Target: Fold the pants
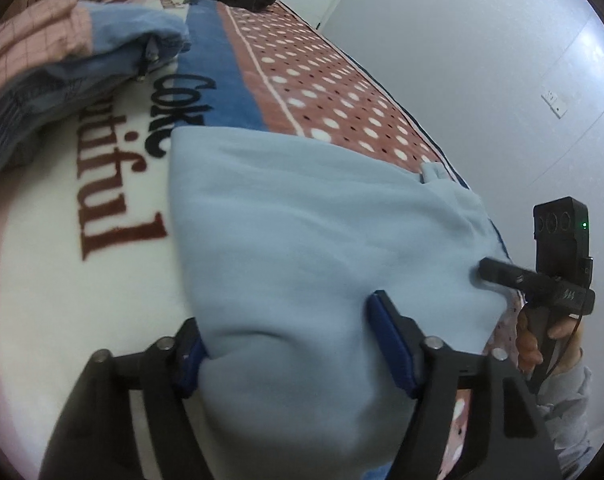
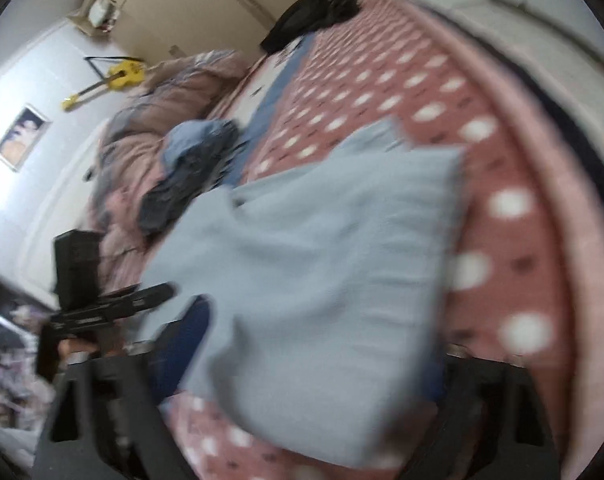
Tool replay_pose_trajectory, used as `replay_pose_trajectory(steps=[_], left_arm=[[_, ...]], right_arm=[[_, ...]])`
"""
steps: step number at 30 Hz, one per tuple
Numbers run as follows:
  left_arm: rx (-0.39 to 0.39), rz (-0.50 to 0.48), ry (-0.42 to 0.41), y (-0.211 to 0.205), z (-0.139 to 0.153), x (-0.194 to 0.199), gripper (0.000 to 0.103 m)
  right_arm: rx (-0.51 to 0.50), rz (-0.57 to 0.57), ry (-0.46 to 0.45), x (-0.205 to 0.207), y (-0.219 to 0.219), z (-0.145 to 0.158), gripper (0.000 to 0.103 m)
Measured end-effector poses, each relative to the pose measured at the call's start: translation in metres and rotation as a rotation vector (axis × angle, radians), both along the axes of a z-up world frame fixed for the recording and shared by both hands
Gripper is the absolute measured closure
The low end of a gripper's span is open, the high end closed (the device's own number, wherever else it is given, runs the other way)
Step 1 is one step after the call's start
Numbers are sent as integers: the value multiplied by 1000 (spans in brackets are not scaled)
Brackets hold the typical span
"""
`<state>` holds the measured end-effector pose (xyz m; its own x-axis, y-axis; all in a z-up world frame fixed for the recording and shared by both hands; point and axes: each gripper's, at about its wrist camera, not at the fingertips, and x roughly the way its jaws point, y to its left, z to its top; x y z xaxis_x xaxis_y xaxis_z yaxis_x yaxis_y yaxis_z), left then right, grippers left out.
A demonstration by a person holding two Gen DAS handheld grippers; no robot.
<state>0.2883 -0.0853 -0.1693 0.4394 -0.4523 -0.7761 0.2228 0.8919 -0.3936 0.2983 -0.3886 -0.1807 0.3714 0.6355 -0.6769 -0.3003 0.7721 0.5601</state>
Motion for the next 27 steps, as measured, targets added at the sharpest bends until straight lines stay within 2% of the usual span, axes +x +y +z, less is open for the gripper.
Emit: replay_pose_trajectory(steps=[1,2,4,5,8,13,16,18,23,27], left_arm=[[8,3,-6,0,1,-1,53],[14,5,-14,1,4,-1,65],[25,9,-41,6,12,-3,81],[28,12,-68,8,19,-5,83],[46,37,-173,17,47,-13,85],[21,99,-282,60,99,-20,86],[-11,157,-329,109,132,-22,86],[-15,193,-357,140,150,-25,86],[-8,280,-415,212,182,-33,86],[10,371,-438,288,199,-43,86]], right_arm=[[-51,8,-21,0,8,1,37],[-68,10,-31,-1,12,2,54],[-36,7,-37,-2,17,6,70],[-35,7,-54,-3,20,10,75],[-65,29,-120,-7,40,34,80],[-66,49,-255,-2,92,99,81],[-42,61,-327,8,129,136,81],[-25,85,-336,17,156,153,81],[11,157,-384,26,233,180,81],[31,222,-409,32,310,197,81]])
